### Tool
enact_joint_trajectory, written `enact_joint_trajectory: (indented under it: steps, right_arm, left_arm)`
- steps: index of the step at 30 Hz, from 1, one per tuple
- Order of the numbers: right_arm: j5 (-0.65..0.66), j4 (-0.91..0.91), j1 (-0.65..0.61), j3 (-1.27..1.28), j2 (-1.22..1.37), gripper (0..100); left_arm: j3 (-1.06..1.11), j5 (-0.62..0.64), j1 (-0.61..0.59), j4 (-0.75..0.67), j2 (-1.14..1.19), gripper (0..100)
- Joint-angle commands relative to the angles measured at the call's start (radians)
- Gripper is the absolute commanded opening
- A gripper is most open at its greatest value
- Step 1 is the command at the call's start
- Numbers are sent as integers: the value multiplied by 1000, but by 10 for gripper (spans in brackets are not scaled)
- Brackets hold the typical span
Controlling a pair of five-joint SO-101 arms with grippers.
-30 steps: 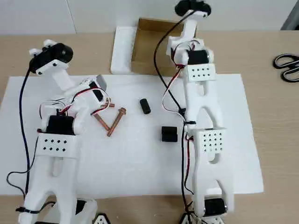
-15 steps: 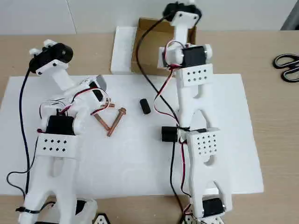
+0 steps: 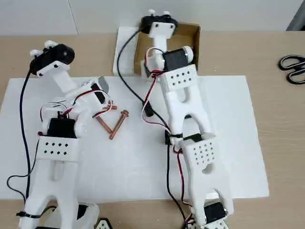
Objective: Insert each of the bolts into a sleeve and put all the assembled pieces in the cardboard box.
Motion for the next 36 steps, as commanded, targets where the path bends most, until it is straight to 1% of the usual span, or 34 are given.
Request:
enact_joint_trajectory:
  steps: [1,5,9,14,23,27,30,36]
  right_arm:
    - [-5,16,-16,199,-189,136]
    - [-5,10,-18,384,-303,136]
    - [-5,10,-16,471,-338,136]
    - [-5,8,-41,496,-337,136]
    - [-3,7,-81,493,-219,139]
    - [37,5,-96,493,-206,136]
    - [91,-7,-99,493,-205,136]
    - [290,-1,-99,496,-189,136]
  left_arm:
    - [-15,8,-14,-3,-11,118]
    - [-15,8,-81,-3,-29,118]
    - [-5,2,-126,-3,-127,118]
    - [25,-63,-124,-2,-224,118]
    - [170,-83,-130,-2,-351,118]
    - [203,-83,-130,-2,-390,118]
    - [216,-83,-130,14,-404,118]
    - [216,-83,-130,32,-404,118]
